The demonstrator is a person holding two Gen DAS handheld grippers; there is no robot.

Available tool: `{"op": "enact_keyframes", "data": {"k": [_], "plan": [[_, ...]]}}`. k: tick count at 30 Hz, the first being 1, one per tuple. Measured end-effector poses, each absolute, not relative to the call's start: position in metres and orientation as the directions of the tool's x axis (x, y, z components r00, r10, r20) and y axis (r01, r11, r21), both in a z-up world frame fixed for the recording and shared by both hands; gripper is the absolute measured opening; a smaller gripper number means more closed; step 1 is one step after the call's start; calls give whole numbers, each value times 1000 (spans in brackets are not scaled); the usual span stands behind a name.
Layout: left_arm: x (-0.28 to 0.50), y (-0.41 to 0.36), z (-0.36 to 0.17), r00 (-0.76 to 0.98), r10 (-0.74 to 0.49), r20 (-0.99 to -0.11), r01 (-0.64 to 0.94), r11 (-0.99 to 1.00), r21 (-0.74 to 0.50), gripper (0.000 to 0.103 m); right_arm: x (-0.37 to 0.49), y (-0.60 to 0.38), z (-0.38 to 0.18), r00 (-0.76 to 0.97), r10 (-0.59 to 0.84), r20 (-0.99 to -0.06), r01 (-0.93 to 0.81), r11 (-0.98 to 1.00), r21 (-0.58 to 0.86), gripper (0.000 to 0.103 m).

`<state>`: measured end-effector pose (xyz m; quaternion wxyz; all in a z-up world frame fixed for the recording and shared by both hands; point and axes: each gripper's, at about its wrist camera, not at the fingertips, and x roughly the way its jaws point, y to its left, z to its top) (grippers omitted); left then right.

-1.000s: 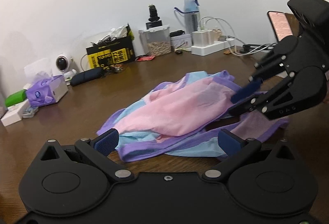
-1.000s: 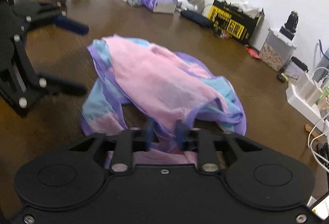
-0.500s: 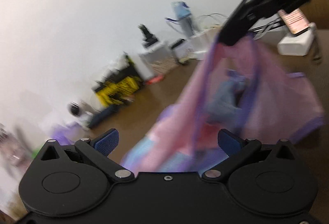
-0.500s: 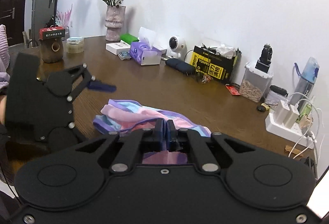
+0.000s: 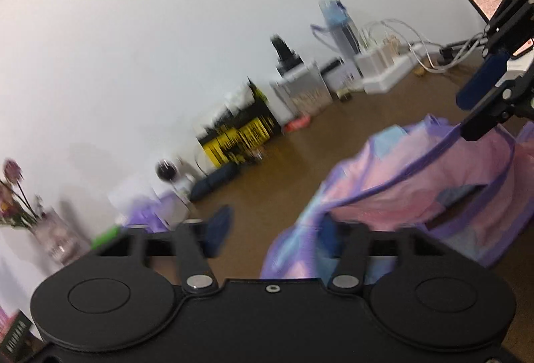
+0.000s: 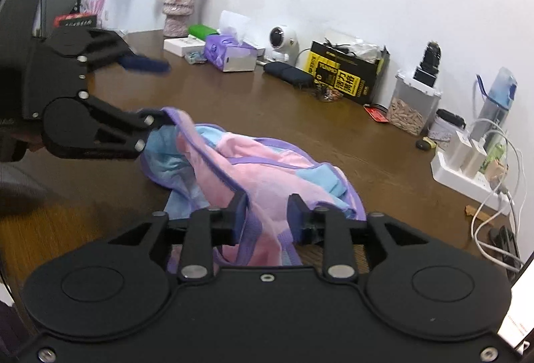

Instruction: Fold clothes

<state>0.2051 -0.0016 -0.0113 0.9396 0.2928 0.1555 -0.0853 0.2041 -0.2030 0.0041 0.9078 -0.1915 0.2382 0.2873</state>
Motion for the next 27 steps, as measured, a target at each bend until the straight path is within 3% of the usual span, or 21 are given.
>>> {"op": "enact_keyframes", "data": {"k": [1,2,5,9,10,11,13,17,27], "plan": [[205,0,-11,936,-77,-344,257,815,519,27,200,-201,3,723,429,-541,-615,757,-221,55],[204,1,-6,937,-85,-339,257,825,504,24,196,-199,1,722,430,-543,-618,752,-227,57],[200,5,1,945,-87,-314,242,833,497,15,186,-192,-3,716,433,-548,-628,742,-235,57],[201,8,13,948,-104,-302,242,853,463,11,179,-182,-8,720,440,-536,-631,737,-242,56],[201,8,17,950,-104,-295,237,854,463,10,181,-176,-13,724,437,-533,-627,740,-244,51],[201,8,20,952,-103,-287,232,855,464,9,184,-174,-16,719,442,-536,-632,737,-240,30],[201,8,25,956,-100,-275,224,856,466,8,189,-173,-14,737,424,-526,-611,752,-250,5],[206,13,50,974,-69,-214,171,845,507,8,194,-181,13,804,392,-447,-545,786,-292,5],[236,7,172,993,-121,0,103,842,530,8,202,-191,150,921,372,-119,-380,786,-488,5]]}}
